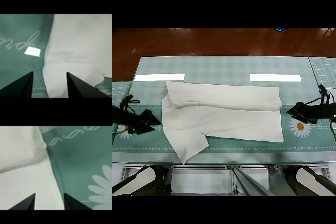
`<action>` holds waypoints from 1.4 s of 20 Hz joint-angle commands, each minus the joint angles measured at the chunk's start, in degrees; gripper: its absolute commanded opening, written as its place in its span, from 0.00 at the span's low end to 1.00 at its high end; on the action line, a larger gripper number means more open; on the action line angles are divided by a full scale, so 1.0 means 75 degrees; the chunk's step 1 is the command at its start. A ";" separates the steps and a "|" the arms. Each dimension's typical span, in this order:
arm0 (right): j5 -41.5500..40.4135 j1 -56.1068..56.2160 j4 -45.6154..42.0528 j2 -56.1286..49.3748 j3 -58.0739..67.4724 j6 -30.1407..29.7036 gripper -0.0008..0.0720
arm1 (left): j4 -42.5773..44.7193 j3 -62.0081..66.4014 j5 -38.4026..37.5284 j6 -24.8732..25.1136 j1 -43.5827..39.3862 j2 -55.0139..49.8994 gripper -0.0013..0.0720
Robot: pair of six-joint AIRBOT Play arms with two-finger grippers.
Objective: Fold the shirts.
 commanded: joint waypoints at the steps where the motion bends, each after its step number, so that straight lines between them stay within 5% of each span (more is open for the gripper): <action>1: -0.0562 -0.0067 0.1504 0.0833 -0.1055 -0.0755 0.57 | -0.0845 -0.1734 0.0516 0.0423 0.1061 0.0551 0.71; 10: -0.0096 -0.0458 0.1874 0.0982 -0.0615 -0.0752 0.57 | -0.1638 -0.2270 0.1769 0.0839 -0.0487 0.0096 0.70; 11: 0.0067 -0.0772 0.1786 0.0982 -0.0475 -0.0749 0.57 | -0.1606 -0.2270 0.1740 0.1008 -0.0807 -0.0055 0.59; 12: 0.0280 -0.1139 0.1612 0.0982 -0.0402 -0.0749 0.57 | -0.1606 -0.2264 0.1649 0.1113 -0.1072 -0.0216 0.19; 13: 0.0519 -0.1492 0.1236 0.0991 -0.0411 -0.0702 0.57 | -0.1606 -0.2264 0.1533 0.1291 -0.1256 -0.0283 0.05; 17: 0.1504 -0.1880 -0.1049 0.1003 -0.1131 0.0627 0.57 | -0.1609 -0.2209 0.1078 0.1588 -0.1291 -0.0242 0.05; 28: 0.0134 -0.0568 0.0064 0.0318 -0.2296 0.0568 0.57 | -0.1612 -0.2189 0.1023 0.1585 -0.1294 -0.0219 0.05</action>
